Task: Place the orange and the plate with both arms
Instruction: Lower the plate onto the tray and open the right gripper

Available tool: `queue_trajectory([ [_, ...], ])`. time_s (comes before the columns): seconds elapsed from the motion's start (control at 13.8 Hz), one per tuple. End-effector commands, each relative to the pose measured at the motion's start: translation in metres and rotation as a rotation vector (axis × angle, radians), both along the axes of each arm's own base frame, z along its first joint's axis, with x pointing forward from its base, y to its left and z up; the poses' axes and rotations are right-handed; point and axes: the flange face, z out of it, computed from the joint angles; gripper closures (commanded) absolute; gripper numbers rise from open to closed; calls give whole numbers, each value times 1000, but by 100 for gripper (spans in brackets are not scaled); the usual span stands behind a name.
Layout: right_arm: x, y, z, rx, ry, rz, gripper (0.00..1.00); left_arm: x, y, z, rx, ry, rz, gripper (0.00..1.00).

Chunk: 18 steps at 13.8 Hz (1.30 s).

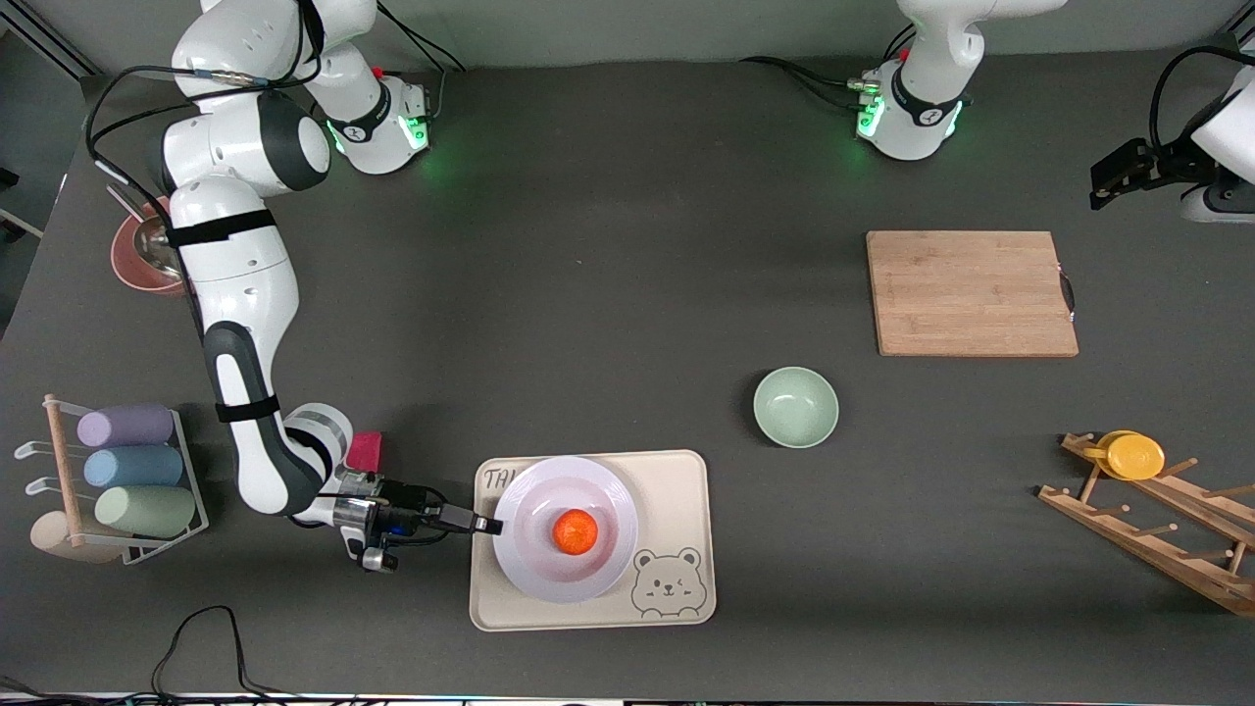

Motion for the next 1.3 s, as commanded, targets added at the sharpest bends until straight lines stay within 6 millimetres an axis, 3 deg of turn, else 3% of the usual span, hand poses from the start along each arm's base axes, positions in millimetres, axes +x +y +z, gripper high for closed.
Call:
queue_trajectory([
  [0.0, 8, 5, -4, 25, -29, -15, 100, 0, 1, -2, 14, 4, 8, 0],
  [0.51, 8, 11, -8, 53, -31, -41, 100, 14, 9, -5, 15, -65, 19, 0],
  [0.8, 6, 16, -11, 37, -49, -38, 100, 13, 8, 2, 14, -76, 24, 0],
  [0.87, 6, 16, -12, 36, -47, -39, 74, 13, 8, 3, 12, -80, 37, 0],
  [0.94, 6, 16, -12, 36, -47, -39, 61, 14, 7, 2, 8, -82, 45, 0],
  [1.01, 6, 15, -12, 35, -46, -40, 34, 14, 7, 1, 3, -81, 45, 0],
  [1.16, 6, 14, -13, 32, -48, -37, 0, 12, 4, 4, 0, -75, 44, 0],
  [1.23, 7, 11, -11, 25, -47, -37, 0, 11, 4, 7, -10, -77, 47, 0],
])
